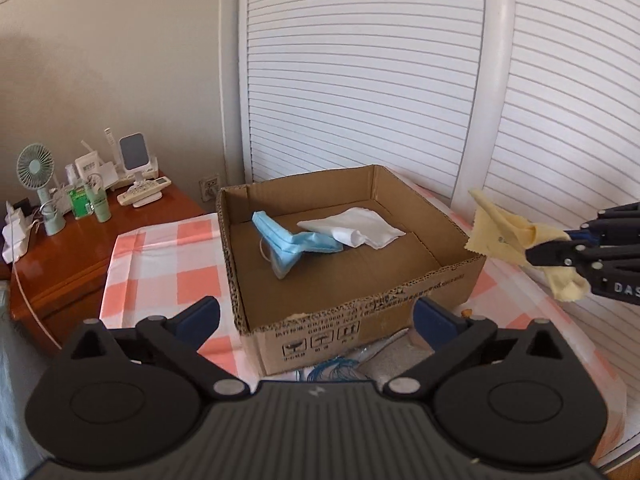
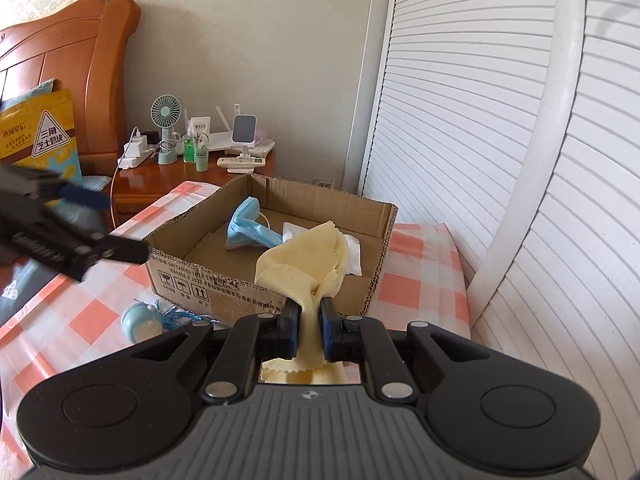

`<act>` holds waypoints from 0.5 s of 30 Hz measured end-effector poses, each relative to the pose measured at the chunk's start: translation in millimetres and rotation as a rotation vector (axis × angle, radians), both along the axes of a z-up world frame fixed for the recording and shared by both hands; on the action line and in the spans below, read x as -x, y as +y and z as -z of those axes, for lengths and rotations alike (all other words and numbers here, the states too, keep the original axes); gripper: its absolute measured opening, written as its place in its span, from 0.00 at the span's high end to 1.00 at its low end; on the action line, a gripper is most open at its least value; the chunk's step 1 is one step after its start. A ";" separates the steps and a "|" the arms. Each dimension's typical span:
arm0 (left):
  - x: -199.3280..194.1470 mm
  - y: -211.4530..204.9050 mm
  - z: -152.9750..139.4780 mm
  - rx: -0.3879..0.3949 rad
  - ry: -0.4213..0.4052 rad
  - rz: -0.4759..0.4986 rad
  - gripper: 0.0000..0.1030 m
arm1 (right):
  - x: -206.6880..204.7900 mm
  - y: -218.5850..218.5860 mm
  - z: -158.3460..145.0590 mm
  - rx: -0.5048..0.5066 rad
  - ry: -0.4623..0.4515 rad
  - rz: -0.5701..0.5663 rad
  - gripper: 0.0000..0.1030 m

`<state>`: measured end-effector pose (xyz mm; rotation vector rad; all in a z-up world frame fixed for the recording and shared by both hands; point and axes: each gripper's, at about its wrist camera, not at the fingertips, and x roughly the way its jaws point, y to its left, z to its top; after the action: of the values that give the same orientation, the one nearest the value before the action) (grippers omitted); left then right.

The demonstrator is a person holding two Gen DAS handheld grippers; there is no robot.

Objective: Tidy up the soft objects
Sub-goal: 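Open the left tool over the box while the right tool lowers the yellow cloth in and opens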

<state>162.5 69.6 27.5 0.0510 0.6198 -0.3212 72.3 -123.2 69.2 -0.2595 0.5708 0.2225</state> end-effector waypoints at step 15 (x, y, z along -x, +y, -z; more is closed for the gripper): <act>76.1 12.9 34.0 -0.078 -0.013 -0.244 0.01 | -70.1 33.2 -16.5 -0.013 0.012 -0.023 0.86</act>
<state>86.3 82.5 -6.6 0.0520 0.6182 -0.0609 142.4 -90.1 85.7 -0.2526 0.5780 0.2496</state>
